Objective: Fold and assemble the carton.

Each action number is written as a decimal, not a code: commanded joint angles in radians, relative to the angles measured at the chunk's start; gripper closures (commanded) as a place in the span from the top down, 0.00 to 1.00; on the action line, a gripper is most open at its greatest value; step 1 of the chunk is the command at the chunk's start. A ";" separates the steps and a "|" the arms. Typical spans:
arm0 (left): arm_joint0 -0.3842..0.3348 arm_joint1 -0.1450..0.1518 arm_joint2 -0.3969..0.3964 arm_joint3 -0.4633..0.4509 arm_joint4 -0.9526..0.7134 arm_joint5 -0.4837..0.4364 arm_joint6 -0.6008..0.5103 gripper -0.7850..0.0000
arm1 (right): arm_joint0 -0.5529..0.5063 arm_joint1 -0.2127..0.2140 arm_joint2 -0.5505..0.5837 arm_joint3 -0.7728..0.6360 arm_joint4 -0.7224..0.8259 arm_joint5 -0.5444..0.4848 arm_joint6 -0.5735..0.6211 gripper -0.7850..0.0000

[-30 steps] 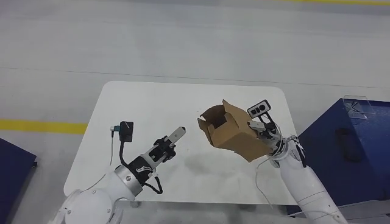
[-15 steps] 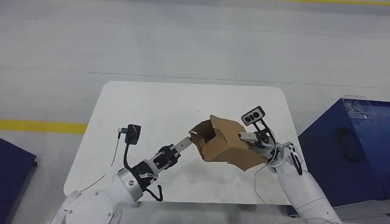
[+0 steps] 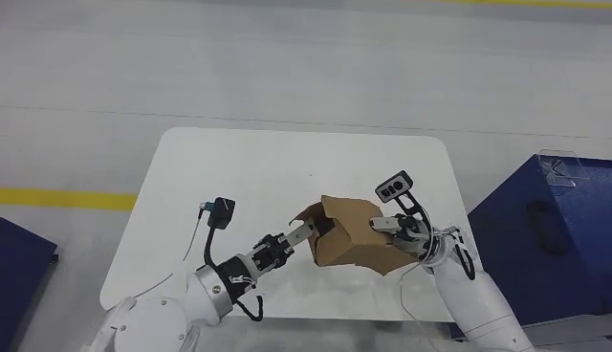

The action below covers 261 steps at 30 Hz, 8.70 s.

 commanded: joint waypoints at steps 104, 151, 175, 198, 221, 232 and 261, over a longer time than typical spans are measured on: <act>-0.041 0.013 -0.080 -0.048 0.078 0.003 -0.038 1.00 | 0.112 -0.034 -0.102 0.178 0.065 0.361 0.051 0.00; -0.113 0.017 0.097 0.036 0.151 0.065 -0.094 1.00 | 0.116 0.008 -0.173 0.132 0.087 0.331 0.051 0.00; -0.015 0.029 -0.140 -0.072 0.060 0.045 -0.017 1.00 | 0.139 0.025 -0.164 0.212 0.102 0.330 0.051 0.00; -0.015 0.029 -0.140 -0.072 0.060 0.045 -0.017 1.00 | 0.075 0.085 -0.012 -0.061 1.022 1.034 -1.785 0.00; -0.015 0.029 -0.140 -0.072 0.060 0.045 -0.017 1.00 | 0.153 0.097 -0.072 -0.208 1.555 0.125 -2.769 0.21; -0.015 0.029 -0.140 -0.072 0.060 0.045 -0.017 1.00 | 0.180 0.085 -0.092 -0.207 1.595 0.223 -2.730 0.33; -0.015 0.029 -0.140 -0.072 0.060 0.045 -0.017 1.00 | 0.133 0.223 -0.038 -0.031 -0.420 0.616 -0.591 0.97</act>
